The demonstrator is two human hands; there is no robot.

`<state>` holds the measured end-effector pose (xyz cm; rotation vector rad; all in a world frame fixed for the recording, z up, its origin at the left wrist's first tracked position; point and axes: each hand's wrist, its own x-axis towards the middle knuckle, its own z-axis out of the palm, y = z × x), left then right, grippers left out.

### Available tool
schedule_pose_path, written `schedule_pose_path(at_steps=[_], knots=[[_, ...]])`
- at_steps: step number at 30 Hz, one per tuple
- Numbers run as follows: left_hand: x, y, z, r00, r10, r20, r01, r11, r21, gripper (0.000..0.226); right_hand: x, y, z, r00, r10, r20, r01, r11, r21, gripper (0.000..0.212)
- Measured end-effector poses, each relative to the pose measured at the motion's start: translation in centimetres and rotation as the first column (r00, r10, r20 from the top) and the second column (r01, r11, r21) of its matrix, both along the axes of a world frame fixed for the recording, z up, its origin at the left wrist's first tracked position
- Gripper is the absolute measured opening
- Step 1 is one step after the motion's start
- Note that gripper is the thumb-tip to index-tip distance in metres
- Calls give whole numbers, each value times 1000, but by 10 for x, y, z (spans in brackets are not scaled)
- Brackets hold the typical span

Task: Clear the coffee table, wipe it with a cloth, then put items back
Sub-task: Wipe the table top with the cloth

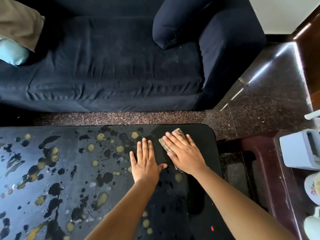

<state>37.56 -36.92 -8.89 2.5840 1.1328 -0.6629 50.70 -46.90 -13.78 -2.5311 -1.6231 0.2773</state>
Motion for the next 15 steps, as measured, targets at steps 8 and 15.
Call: schedule_pose_path(at_steps=[8,15], knots=[[-2,2,1,998,53,46,-52,999,-5,106,-10,60,11,945,-312,-94,310,950,-42,58],[-15,5,6,992,75,104,-71,996,-50,104,10,-8,6,989,-142,-27,141,989,-42,55]])
